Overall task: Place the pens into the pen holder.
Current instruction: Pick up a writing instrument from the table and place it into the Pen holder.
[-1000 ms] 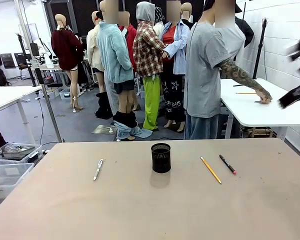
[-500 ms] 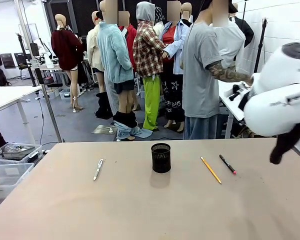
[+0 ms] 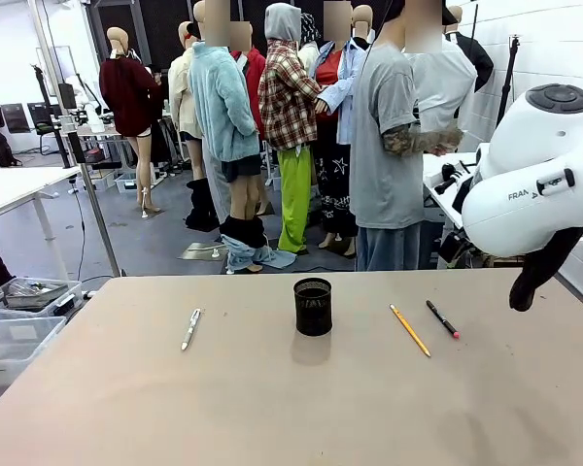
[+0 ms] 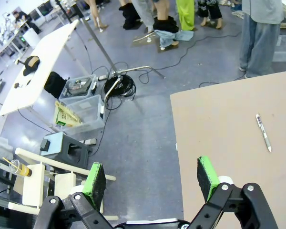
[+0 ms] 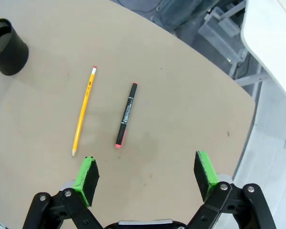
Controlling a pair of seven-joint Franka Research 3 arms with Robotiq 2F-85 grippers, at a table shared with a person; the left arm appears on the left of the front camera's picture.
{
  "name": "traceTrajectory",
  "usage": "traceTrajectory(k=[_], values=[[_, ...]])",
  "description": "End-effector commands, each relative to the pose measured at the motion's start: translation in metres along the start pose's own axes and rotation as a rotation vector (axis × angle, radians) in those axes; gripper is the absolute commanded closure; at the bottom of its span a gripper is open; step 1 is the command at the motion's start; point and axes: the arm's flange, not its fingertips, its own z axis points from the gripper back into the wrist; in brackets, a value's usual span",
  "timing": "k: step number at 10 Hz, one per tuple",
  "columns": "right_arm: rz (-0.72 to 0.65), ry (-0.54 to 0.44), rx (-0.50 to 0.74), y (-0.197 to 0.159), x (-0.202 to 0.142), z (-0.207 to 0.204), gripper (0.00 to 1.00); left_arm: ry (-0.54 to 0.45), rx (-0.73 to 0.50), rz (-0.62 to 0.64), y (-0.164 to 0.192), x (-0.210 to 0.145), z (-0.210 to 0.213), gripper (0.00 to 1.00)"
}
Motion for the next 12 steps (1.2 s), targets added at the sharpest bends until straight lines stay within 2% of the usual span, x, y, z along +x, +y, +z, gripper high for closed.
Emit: traceTrajectory(k=[1, 4, 7, 10, 11, 12], values=[[0.016, 0.065, 0.073, -0.001, 0.006, -0.018, 0.00, -0.006, 0.002, 0.004, 0.001, 0.001, -0.001, 0.00], [-0.052, 0.232, 0.157, -0.025, 0.039, -0.075, 0.00, -0.006, 0.002, 0.004, 0.001, 0.001, -0.001, 0.00], [-0.052, 0.372, 0.217, -0.031, 0.052, -0.137, 0.00, -0.006, 0.002, 0.004, 0.001, 0.001, -0.001, 0.00], [-0.082, 0.411, 0.300, -0.031, 0.042, -0.178, 0.00, -0.006, 0.002, 0.004, 0.001, 0.001, -0.001, 0.00], [-0.113, 0.390, 0.288, -0.031, 0.038, -0.175, 0.00, -0.006, 0.002, 0.004, 0.001, 0.001, -0.001, 0.00], [-0.082, 0.414, 0.259, -0.026, 0.039, -0.177, 0.00, -0.006, 0.002, 0.004, 0.001, 0.001, -0.001, 0.00]])
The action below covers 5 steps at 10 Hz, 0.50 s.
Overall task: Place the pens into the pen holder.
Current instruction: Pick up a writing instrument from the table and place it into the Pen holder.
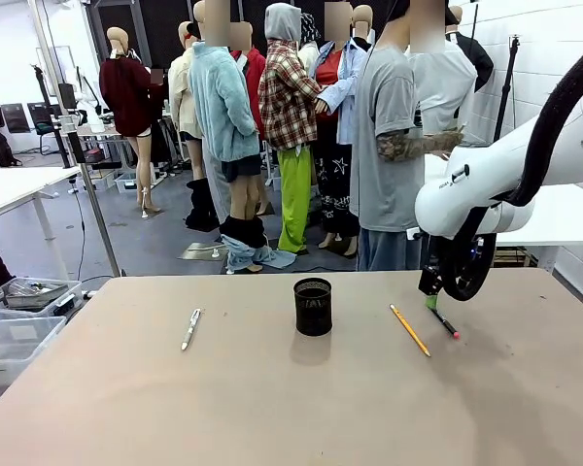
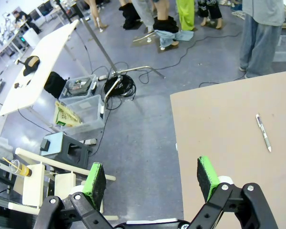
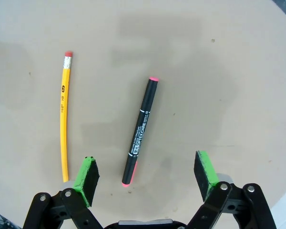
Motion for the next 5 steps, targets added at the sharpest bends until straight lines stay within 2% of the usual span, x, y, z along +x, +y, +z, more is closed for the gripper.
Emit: traceTrajectory(k=[1, 5], values=[[0.013, -0.001, -0.014, 0.003, 0.000, 0.004, 0.00, -0.006, 0.002, 0.004, 0.001, 0.001, -0.001, 0.00], [-0.016, 0.069, -0.009, -0.005, 0.017, -0.016, 0.00, -0.006, 0.002, 0.004, 0.001, 0.001, -0.001, 0.00]])
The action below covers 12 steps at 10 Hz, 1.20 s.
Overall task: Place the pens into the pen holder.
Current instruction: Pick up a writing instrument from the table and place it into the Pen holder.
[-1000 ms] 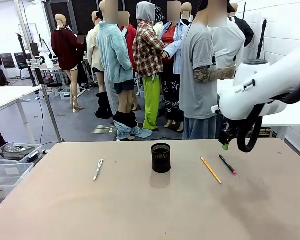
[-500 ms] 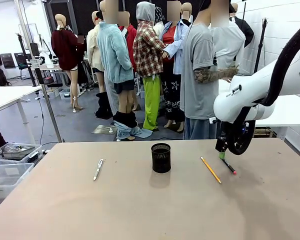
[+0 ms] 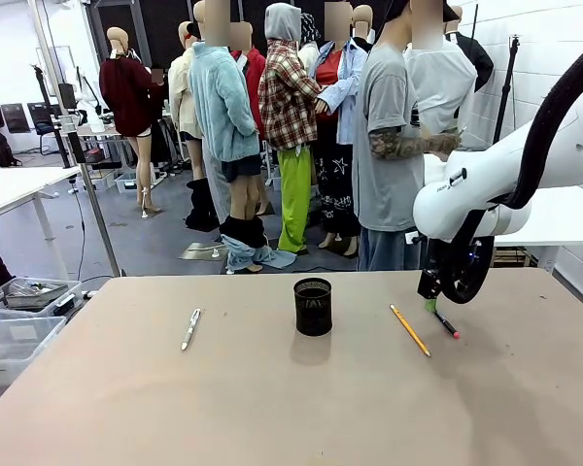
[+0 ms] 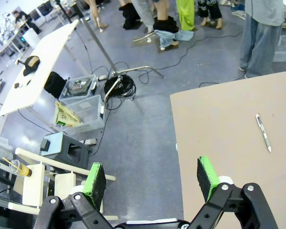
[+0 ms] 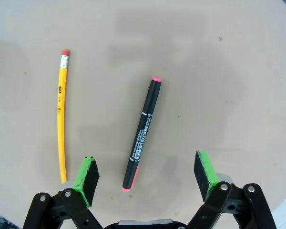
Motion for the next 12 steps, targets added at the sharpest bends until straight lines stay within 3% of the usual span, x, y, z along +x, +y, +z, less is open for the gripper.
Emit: traceTrajectory(k=[1, 4, 5, 9, 10, 12], values=[[-0.021, 0.042, -0.003, -0.007, 0.017, -0.007, 0.00, -0.006, 0.002, 0.004, 0.001, 0.001, -0.001, 0.00], [-0.053, 0.119, -0.037, -0.009, 0.031, -0.022, 0.00, -0.006, 0.002, 0.004, 0.001, 0.001, -0.001, 0.00], [-0.042, 0.127, -0.032, -0.007, 0.032, -0.024, 0.05, -0.006, 0.002, 0.004, 0.001, 0.001, -0.001, 0.00], [-0.025, 0.152, -0.027, -0.005, 0.036, -0.027, 0.84, -0.006, 0.002, 0.004, 0.001, 0.001, -0.001, 0.00], [-0.022, 0.161, -0.028, -0.004, 0.036, -0.027, 1.00, -0.006, 0.002, 0.004, 0.001, 0.001, -0.001, 0.00], [-0.025, 0.186, -0.032, -0.001, 0.038, -0.031, 1.00, -0.006, 0.002, 0.004, 0.001, 0.001, -0.001, 0.00]])
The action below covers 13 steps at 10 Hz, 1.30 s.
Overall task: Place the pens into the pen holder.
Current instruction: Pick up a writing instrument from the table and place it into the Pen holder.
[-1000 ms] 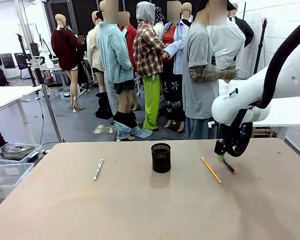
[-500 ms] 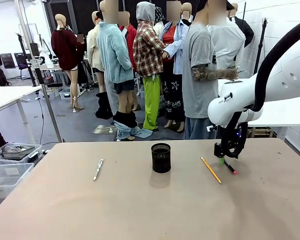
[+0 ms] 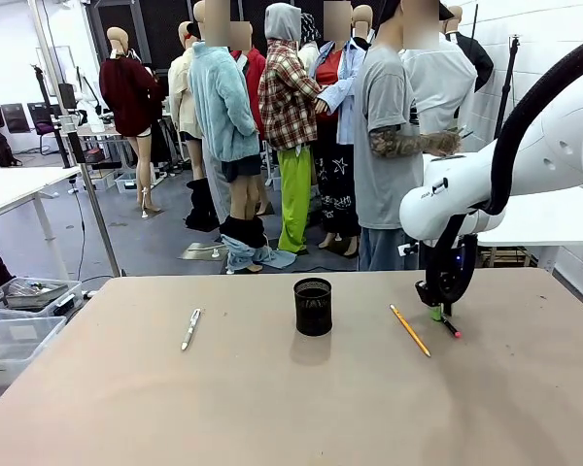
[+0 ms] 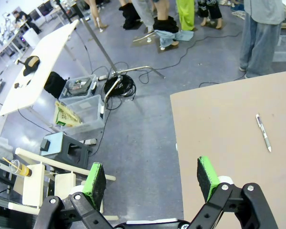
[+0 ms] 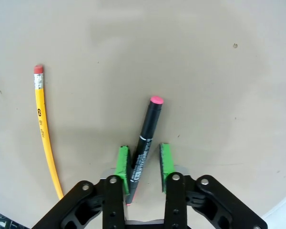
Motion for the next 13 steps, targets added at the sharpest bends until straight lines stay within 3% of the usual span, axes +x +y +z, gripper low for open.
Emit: traceTrajectory(k=[1, 4, 6, 9, 10, 11, 12, 13], values=[[-0.007, 0.057, -0.018, 0.002, 0.012, -0.007, 1.00, -0.006, 0.002, 0.004, 0.001, 0.001, -0.001, 0.00], [0.091, 0.045, 0.000, 0.004, 0.009, 0.006, 1.00, -0.006, 0.002, 0.004, 0.001, 0.001, -0.001, 0.00], [0.228, -0.045, 0.071, 0.003, -0.005, 0.028, 1.00, -0.006, 0.002, 0.004, 0.001, 0.001, -0.001, 0.00], [0.531, -0.394, 0.240, 0.003, -0.034, 0.070, 1.00, -0.006, 0.002, 0.004, 0.001, 0.001, -0.001, 0.00], [0.648, -0.518, 0.298, 0.007, -0.034, 0.081, 1.00, -0.006, 0.002, 0.004, 0.001, 0.001, -0.001, 0.00], [0.699, -0.618, 0.322, 0.012, -0.031, 0.092, 1.00, -0.006, 0.002, 0.004, 0.001, 0.001, -0.001, 0.00], [0.743, -0.782, 0.385, 0.016, -0.025, 0.103, 1.00, -0.006, 0.002, 0.004, 0.001, 0.001, -0.001, 0.00], [0.817, -0.870, 0.445, 0.023, -0.018, 0.108, 1.00, -0.006, 0.002, 0.004, 0.001, 0.001, -0.001, 0.00]])
